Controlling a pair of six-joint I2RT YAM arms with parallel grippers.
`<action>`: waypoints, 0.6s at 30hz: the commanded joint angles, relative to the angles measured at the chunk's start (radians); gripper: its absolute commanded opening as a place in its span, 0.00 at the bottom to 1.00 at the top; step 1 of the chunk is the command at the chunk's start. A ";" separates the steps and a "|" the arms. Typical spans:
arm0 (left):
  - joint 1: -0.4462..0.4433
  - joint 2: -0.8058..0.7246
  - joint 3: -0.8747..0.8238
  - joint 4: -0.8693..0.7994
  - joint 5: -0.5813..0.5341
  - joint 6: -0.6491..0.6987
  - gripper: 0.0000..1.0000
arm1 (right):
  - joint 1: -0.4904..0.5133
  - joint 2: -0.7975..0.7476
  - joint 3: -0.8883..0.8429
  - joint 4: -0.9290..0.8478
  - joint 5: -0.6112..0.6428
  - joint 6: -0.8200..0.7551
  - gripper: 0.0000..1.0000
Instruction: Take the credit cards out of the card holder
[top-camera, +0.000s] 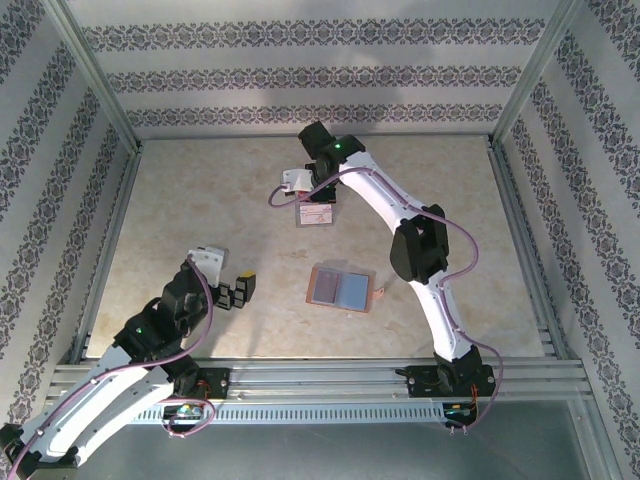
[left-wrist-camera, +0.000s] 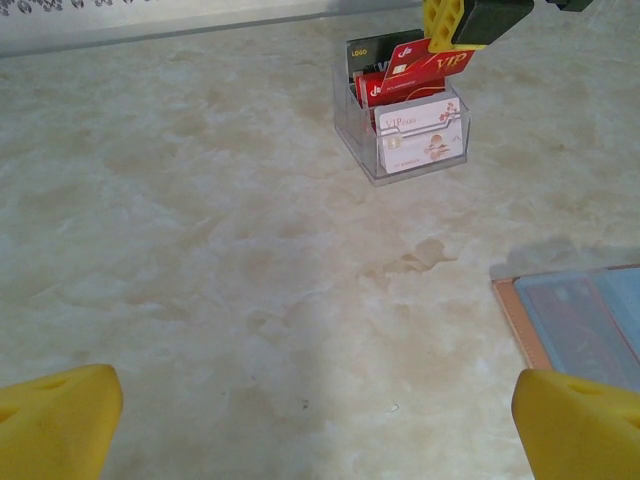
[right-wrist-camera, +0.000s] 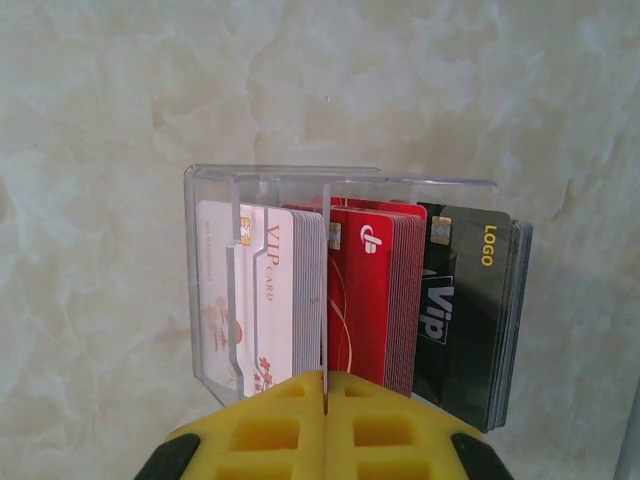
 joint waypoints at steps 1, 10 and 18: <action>-0.007 0.009 0.014 0.001 -0.022 -0.014 1.00 | -0.008 0.024 0.036 -0.007 0.020 -0.013 0.00; -0.007 0.042 0.022 0.009 -0.029 -0.006 1.00 | -0.014 0.067 0.072 0.013 0.068 -0.004 0.00; -0.006 0.064 0.029 0.012 -0.026 -0.003 1.00 | -0.022 0.091 0.096 0.046 0.029 0.035 0.00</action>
